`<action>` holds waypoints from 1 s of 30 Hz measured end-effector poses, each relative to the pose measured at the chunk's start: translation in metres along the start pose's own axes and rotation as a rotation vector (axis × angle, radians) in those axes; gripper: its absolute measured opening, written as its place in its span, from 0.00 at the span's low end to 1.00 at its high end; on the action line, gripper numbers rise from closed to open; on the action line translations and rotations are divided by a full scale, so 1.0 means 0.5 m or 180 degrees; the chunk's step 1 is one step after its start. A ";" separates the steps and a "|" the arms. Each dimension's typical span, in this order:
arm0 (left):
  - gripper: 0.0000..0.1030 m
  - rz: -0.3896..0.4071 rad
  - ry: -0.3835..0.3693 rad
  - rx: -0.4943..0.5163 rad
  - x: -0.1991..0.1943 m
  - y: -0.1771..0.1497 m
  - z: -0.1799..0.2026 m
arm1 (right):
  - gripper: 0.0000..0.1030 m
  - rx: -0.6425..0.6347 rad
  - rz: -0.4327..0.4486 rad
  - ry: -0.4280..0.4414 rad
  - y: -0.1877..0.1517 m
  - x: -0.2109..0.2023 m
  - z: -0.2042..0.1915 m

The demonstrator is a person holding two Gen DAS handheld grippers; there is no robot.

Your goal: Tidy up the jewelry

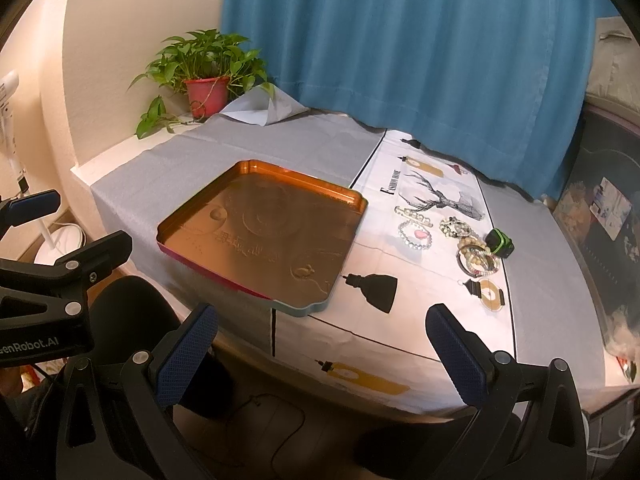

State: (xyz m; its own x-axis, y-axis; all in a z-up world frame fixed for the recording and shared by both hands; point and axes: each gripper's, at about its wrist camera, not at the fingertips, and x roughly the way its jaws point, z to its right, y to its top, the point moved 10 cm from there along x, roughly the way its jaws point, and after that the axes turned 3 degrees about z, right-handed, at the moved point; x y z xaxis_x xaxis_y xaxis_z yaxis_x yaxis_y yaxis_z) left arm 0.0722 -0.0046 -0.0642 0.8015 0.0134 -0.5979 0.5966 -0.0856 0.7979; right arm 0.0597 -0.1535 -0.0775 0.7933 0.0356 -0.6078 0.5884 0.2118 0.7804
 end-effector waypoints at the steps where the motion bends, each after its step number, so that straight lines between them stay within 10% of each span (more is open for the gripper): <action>1: 1.00 -0.0002 0.0002 0.0001 -0.002 -0.001 0.001 | 1.00 0.0004 -0.0001 0.0002 -0.001 0.000 -0.002; 30: 1.00 -0.0015 0.0004 0.0031 0.009 -0.015 0.002 | 1.00 0.0002 -0.0018 0.0008 -0.004 0.002 -0.004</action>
State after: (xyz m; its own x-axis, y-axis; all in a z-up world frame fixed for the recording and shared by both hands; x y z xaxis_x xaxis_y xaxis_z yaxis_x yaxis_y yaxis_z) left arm 0.0711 -0.0050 -0.0730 0.7986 0.0149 -0.6016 0.6001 -0.0951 0.7943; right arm 0.0588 -0.1520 -0.0798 0.7896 0.0368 -0.6125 0.5929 0.2113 0.7771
